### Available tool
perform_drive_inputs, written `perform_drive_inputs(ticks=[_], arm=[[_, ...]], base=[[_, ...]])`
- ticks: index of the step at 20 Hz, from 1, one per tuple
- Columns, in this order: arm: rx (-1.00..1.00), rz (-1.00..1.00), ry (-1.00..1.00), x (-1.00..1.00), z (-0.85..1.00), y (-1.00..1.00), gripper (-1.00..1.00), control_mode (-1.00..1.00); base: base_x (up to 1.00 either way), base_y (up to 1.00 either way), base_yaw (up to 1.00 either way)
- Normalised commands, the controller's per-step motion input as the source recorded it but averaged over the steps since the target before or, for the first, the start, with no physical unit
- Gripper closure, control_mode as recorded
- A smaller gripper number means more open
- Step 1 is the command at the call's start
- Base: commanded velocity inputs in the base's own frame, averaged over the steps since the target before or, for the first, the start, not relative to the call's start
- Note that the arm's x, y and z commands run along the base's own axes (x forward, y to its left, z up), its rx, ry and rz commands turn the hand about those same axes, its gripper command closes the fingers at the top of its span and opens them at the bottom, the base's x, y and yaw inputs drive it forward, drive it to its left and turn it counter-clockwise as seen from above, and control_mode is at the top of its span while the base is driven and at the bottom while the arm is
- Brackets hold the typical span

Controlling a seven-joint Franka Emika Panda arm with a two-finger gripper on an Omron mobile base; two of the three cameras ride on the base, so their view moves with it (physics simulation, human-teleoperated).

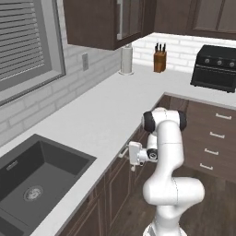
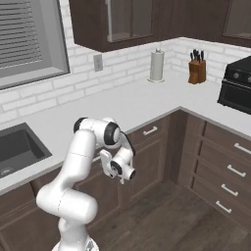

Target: Take a straw from the drawer in front and place it inside the glass cup on the dining counter.

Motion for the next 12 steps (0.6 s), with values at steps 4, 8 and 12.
perform_drive_inputs(ticks=[4,8,12], arm=[[-0.03,0.0,0.01,0.36,-0.3,0.24,-1.0,-1.0],[-0.07,0.0,0.08,0.36,-0.28,0.2,-1.0,-1.0],[-0.2,-0.01,0.22,0.29,-0.13,0.42,1.0,-1.0]], base=[[0.0,0.0,0.0],[0.0,0.0,0.0],[0.0,0.0,0.0]])
